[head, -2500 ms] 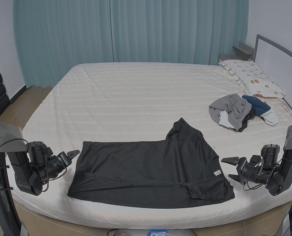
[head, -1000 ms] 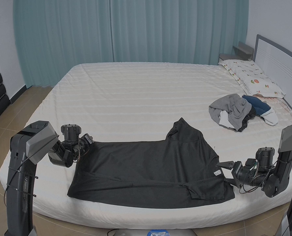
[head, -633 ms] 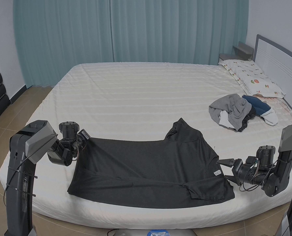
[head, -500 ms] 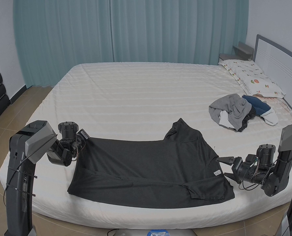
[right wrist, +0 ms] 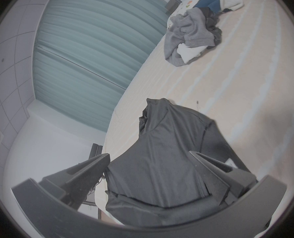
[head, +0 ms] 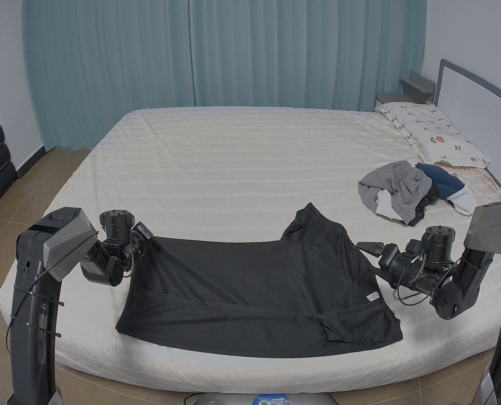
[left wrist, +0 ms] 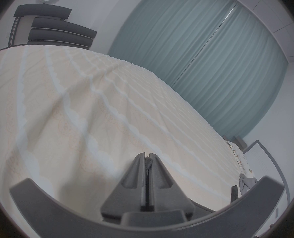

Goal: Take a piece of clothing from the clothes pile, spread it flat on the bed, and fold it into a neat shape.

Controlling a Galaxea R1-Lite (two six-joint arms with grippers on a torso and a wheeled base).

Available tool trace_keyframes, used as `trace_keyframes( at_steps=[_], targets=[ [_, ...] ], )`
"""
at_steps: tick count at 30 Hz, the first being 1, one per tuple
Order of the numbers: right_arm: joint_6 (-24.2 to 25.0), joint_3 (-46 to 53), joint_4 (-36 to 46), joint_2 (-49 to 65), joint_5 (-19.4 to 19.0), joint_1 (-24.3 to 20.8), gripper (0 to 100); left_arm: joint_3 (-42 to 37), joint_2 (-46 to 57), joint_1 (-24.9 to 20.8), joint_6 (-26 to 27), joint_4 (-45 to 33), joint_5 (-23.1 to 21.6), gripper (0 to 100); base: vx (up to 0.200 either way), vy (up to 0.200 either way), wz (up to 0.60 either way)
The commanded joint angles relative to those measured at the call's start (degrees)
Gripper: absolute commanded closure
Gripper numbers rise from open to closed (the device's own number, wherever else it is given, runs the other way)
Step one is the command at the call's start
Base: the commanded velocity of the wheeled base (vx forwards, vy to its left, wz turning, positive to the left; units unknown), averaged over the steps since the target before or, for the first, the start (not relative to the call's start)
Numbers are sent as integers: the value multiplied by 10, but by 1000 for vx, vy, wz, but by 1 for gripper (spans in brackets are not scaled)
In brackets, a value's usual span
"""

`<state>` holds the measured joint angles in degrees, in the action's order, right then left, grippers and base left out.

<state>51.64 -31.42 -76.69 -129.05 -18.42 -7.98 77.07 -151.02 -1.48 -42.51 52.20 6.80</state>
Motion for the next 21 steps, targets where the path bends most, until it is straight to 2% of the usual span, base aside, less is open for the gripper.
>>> trace_keyframes(
  at_steps=[1, 5, 6, 10, 14, 21],
  targets=[
    [-15, -120, 95, -21, 29, -20, 0, -2, 2, 0, -18, 0, 1, 100, 0, 0, 0],
    [-58, -205, 169, -51, 30, 3, 0, -2, 3, -1, -20, 1, 1, 100, 0, 0, 0],
    [-77, -265, 198, -87, 35, 14, 0, -8, 5, -1, -20, 1, 1, 100, 0, 0, 0],
    [-80, -388, 236, -172, 58, 19, 0, -25, 6, -2, -20, 6, 1, 100, 0, 0, 0],
    [-90, -442, 244, -221, 82, 18, 0, -26, 5, -2, -20, 29, -1, 100, 0, 0, 0],
    [-88, -469, 244, -230, 88, 15, 0, -41, 5, -4, -20, 40, -4, 100, 0, 0, 0]
  ],
)
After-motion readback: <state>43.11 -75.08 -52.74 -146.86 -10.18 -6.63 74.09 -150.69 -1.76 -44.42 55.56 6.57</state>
